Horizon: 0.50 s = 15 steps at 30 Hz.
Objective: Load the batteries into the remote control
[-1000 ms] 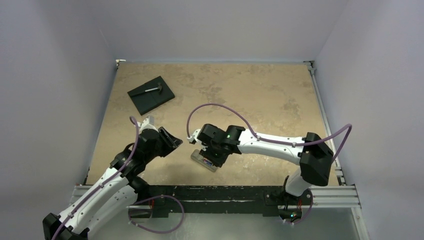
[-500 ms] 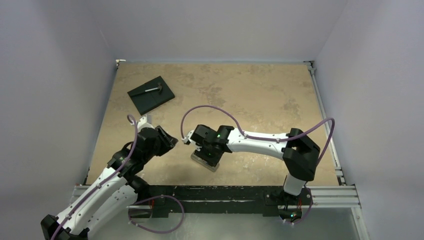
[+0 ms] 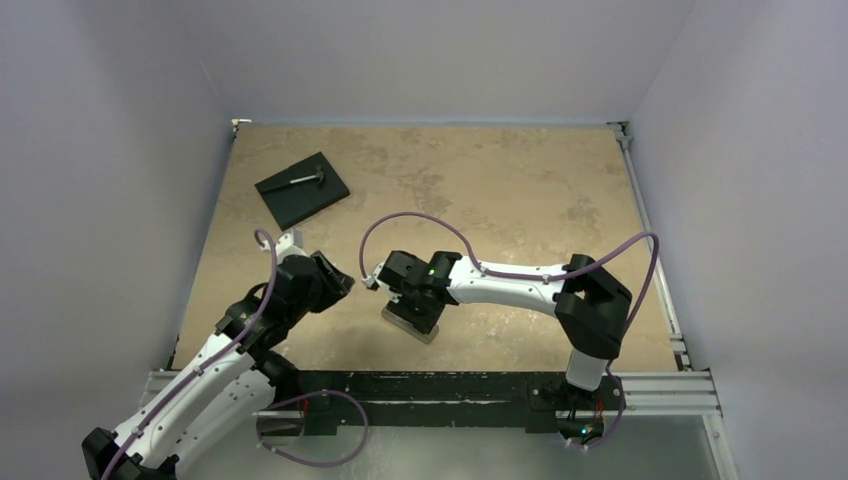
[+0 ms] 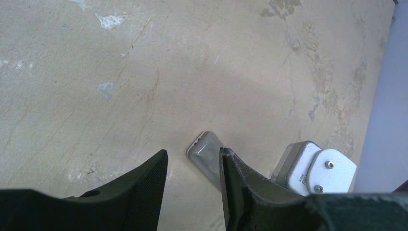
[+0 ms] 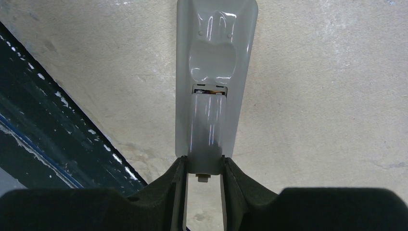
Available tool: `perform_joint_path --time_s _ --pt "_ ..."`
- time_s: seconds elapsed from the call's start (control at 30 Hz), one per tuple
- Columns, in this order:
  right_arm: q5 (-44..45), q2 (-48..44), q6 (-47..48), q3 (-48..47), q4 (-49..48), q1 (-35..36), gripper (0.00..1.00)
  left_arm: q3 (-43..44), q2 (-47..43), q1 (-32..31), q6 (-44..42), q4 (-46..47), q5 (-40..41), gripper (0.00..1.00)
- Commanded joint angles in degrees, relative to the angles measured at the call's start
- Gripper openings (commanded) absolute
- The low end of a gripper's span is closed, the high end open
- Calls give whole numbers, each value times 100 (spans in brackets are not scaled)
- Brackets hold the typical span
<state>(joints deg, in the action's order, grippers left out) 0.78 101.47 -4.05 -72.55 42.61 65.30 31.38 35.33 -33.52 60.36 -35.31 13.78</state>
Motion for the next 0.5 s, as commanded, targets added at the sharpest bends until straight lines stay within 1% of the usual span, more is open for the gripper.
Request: perform_joint_path --time_s 0.0,0.47 --pt "142 -40 -119 -171 15 18 11 207 38 -2 -138 97 125 43" --pt "208 31 -169 -224 -67 14 11 196 149 -2 -159 194 103 44"
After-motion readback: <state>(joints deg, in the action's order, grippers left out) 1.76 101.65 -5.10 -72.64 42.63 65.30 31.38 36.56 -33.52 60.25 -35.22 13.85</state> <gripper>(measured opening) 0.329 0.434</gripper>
